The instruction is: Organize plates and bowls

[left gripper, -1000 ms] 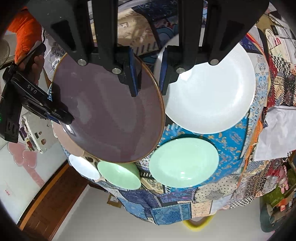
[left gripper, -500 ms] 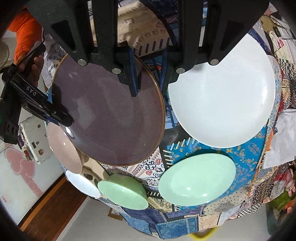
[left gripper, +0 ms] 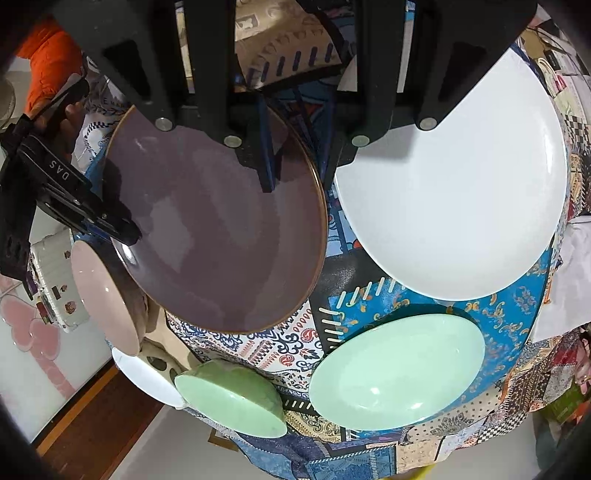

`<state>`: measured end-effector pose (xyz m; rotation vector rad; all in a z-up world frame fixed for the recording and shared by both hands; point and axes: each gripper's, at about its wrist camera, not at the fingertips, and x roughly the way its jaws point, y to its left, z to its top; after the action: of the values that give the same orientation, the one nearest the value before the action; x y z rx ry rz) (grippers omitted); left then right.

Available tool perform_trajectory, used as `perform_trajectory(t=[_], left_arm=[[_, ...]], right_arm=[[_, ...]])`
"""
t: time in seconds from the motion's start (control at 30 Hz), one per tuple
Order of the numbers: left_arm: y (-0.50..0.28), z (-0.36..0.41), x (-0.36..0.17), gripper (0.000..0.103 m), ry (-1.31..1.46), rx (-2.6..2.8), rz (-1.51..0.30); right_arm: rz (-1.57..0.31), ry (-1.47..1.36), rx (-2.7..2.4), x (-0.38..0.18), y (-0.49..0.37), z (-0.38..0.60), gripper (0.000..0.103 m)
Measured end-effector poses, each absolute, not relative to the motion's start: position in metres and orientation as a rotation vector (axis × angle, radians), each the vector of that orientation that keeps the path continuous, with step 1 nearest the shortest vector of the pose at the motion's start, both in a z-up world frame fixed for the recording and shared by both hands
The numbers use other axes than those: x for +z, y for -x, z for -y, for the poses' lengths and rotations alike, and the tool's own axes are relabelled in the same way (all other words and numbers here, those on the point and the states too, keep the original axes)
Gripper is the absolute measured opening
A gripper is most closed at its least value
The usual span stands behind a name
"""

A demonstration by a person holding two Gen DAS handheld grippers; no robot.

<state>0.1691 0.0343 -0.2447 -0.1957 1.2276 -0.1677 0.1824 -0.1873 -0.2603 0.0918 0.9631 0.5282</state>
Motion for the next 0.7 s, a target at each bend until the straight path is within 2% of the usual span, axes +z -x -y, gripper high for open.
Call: perform_trajectory(t=[0.43,0.53,0.6,0.67,0.7], left_arm=[[-0.171,-0.034,-0.248,0.022,0.217,-0.157,-1.247],[-0.166,-0.035,-0.244,0.023,0.220,-0.157,-1.242],[-0.161,-0.038,-0.238,0.031,0.218,-0.148,-1.230],[-0.155,-0.041,-0.231,0.044,0.219,-0.131,-1.203],[-0.152,-0.043,-0.227,0.045,0.220,-0.124,-1.188]], right_arm=[[-0.995,-0.040,0.493,-0.259,-0.182,0.182,0.024],[-0.990,-0.012,0.486,-0.253,-0.175,0.184,0.029],[-0.987,-0.012,0.490,-0.249,-0.173,0.184,0.032],[-0.979,-0.015,0.489,-0.245,-0.170,0.186,0.036],[-0.973,-0.018,0.487,-0.242,-0.169,0.186,0.039]])
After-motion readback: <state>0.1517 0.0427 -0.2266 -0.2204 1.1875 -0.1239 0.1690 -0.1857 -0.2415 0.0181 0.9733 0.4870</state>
